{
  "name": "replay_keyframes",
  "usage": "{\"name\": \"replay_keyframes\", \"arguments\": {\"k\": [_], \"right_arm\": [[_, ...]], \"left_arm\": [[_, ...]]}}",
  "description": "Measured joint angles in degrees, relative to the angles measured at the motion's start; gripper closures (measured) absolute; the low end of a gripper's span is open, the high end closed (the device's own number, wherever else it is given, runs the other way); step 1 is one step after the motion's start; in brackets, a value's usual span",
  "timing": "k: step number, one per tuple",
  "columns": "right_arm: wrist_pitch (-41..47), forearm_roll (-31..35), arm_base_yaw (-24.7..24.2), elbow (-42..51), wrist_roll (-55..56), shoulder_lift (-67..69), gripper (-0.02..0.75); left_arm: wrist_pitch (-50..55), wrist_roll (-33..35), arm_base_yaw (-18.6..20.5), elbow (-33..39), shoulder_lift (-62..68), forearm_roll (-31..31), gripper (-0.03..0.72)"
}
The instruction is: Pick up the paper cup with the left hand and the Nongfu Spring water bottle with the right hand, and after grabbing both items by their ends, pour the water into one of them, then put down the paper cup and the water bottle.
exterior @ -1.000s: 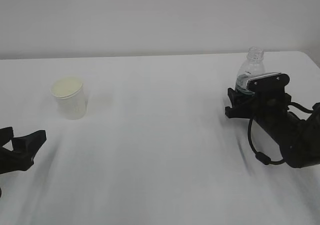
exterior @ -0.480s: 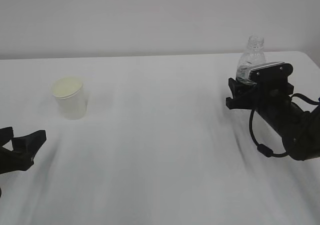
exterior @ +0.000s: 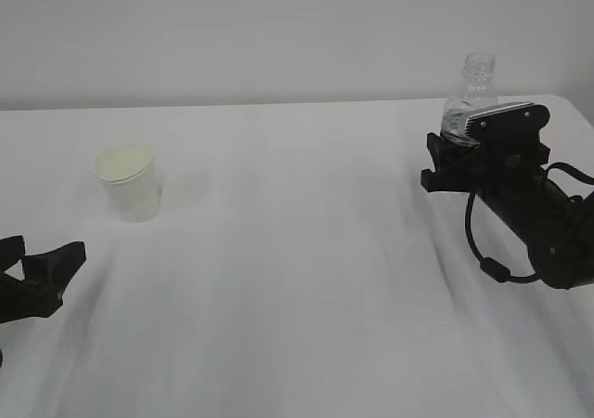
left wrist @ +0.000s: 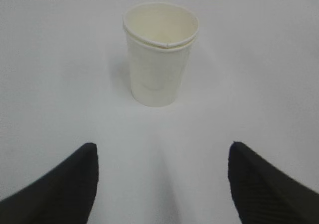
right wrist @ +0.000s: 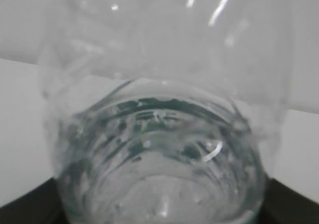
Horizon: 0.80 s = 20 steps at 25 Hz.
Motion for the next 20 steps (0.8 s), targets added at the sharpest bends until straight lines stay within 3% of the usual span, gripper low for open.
{"name": "replay_keyframes", "arguments": {"k": [20], "right_arm": [[1.6, -3.8, 0.0, 10.1, 0.0, -14.8, 0.262]], "left_arm": [[0.0, 0.7, 0.0, 0.0, 0.0, 0.0, 0.101]]}}
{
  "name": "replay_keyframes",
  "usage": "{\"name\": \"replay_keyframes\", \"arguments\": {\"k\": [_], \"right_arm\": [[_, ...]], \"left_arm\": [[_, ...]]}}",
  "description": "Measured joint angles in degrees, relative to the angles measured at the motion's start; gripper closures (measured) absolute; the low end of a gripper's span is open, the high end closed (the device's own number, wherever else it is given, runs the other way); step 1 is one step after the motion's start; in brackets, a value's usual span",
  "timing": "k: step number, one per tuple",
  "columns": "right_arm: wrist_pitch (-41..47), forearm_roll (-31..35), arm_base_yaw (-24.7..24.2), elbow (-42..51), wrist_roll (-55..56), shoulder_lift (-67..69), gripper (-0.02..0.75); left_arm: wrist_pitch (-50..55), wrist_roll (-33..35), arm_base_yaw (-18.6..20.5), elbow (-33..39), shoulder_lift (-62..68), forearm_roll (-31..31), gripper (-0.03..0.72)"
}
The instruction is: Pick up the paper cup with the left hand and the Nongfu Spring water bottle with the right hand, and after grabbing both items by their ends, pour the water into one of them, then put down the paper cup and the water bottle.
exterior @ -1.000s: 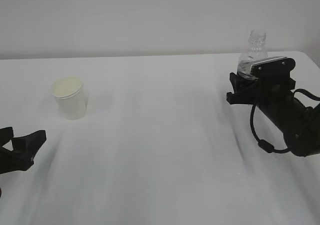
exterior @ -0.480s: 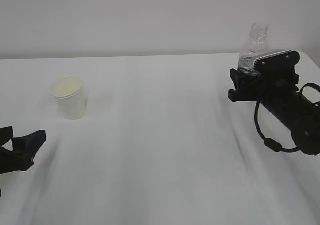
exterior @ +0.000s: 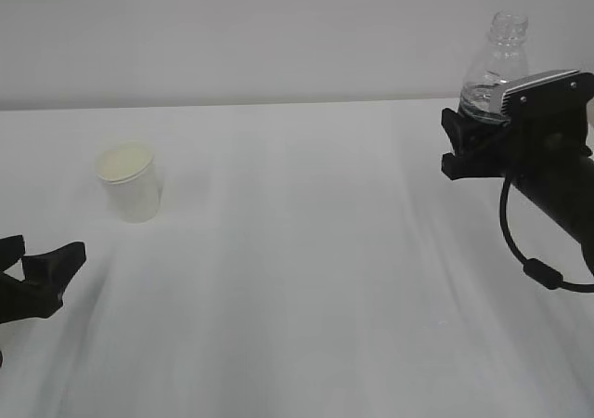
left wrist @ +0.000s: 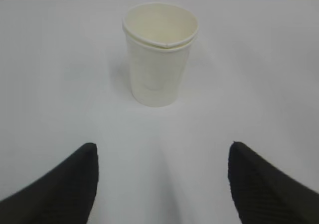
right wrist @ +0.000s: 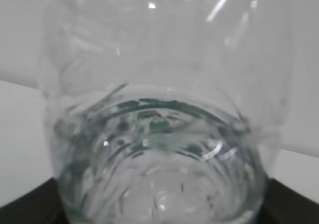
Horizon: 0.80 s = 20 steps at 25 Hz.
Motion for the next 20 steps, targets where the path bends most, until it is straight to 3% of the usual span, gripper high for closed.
{"name": "replay_keyframes", "arguments": {"k": [20], "right_arm": [[1.7, -4.1, 0.0, 6.1, 1.5, -6.2, 0.263]], "left_arm": [[0.0, 0.0, 0.0, -2.0, 5.2, 1.9, 0.101]]}}
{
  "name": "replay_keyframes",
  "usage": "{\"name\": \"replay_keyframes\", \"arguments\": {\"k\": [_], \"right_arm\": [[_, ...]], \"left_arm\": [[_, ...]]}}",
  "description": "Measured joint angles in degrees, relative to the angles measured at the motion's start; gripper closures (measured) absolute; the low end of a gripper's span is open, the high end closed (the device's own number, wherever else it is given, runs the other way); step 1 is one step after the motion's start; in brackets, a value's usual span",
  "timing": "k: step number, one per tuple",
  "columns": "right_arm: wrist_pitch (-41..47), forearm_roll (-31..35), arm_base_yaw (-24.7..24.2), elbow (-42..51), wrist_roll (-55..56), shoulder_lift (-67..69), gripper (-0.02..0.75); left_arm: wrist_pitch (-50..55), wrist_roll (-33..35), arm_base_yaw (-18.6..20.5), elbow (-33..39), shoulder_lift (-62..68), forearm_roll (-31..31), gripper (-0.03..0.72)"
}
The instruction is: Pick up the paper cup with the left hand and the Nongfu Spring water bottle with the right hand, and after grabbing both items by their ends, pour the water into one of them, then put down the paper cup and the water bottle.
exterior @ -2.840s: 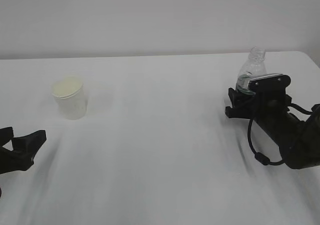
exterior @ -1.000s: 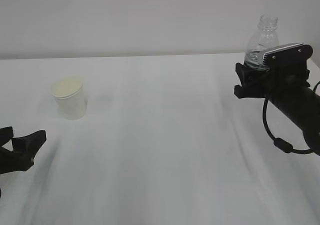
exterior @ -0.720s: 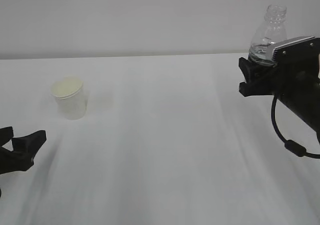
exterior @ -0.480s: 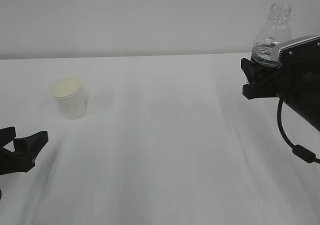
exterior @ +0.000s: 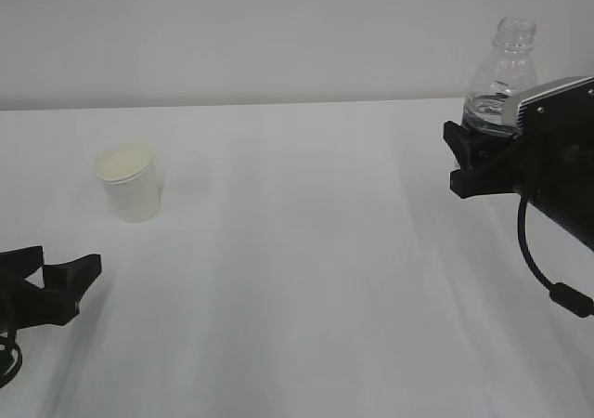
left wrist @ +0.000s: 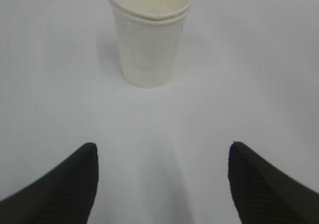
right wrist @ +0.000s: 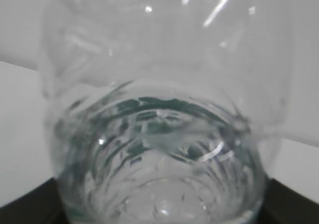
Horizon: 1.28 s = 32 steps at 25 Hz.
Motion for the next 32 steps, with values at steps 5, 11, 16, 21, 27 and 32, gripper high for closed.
{"name": "replay_keyframes", "arguments": {"k": [5, 11, 16, 21, 27, 32], "right_arm": [[0.0, -0.9, 0.0, 0.0, 0.4, 0.0, 0.263], [0.0, -1.3, 0.0, 0.0, 0.4, 0.0, 0.263], [0.1, -1.3, 0.0, 0.0, 0.5, 0.0, 0.263], [0.1, -1.3, 0.0, 0.0, 0.8, 0.0, 0.263], [0.1, -1.4, 0.0, 0.0, 1.2, 0.0, 0.263], [0.1, -1.4, 0.0, 0.0, 1.2, 0.0, 0.264]], "left_arm": [[0.0, 0.0, 0.0, -4.5, 4.1, 1.5, 0.101], [0.0, 0.0, 0.0, -9.0, 7.3, 3.1, 0.101], [0.0, 0.0, 0.0, -11.4, 8.6, 3.6, 0.101], [0.0, 0.0, 0.0, -13.4, 9.5, 3.6, 0.095], [-0.1, 0.0, 0.0, -14.7, 12.3, 2.8, 0.084], [-0.1, 0.0, 0.0, -16.3, 13.7, 2.4, 0.07]]}}
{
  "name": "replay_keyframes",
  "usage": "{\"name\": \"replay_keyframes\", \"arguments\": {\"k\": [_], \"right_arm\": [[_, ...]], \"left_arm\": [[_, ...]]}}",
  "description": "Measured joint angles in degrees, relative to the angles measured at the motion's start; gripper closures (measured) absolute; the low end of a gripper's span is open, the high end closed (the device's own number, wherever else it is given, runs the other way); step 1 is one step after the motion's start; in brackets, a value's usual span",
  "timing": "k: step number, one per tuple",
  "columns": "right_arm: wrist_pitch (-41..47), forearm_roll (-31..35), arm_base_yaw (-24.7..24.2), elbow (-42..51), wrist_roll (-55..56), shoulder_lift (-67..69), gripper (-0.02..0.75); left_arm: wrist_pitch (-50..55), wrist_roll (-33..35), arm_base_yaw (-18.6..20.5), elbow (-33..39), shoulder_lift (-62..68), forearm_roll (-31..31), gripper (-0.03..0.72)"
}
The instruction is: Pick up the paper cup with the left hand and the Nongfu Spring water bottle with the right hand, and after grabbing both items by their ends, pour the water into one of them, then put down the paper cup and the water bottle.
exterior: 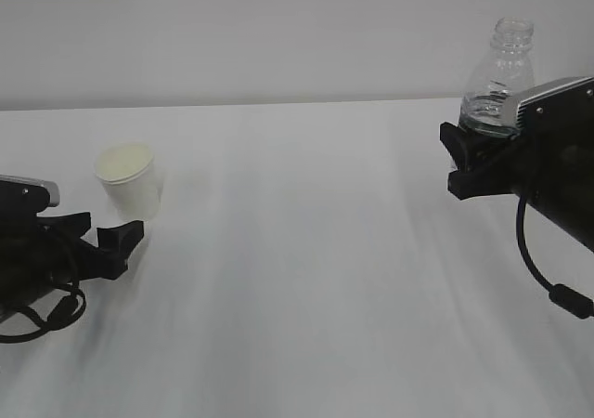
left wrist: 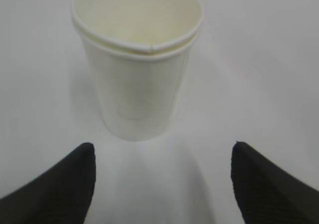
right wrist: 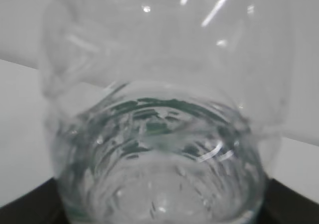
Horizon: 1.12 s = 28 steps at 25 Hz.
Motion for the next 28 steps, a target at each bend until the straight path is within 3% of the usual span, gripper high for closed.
{"name": "replay_keyframes", "arguments": {"k": [17, 28], "right_arm": [[0.0, -0.3, 0.0, 0.0, 0.0, -0.1, 0.265], [0.0, -0.7, 0.0, 0.0, 0.1, -0.1, 0.269]], "left_arm": [[0.0, 0.1, 0.0, -5.7, 4.0, -0.9, 0.069], [0.0, 0.1, 0.0, -5.8, 5.0, -2.2, 0.057]]}}
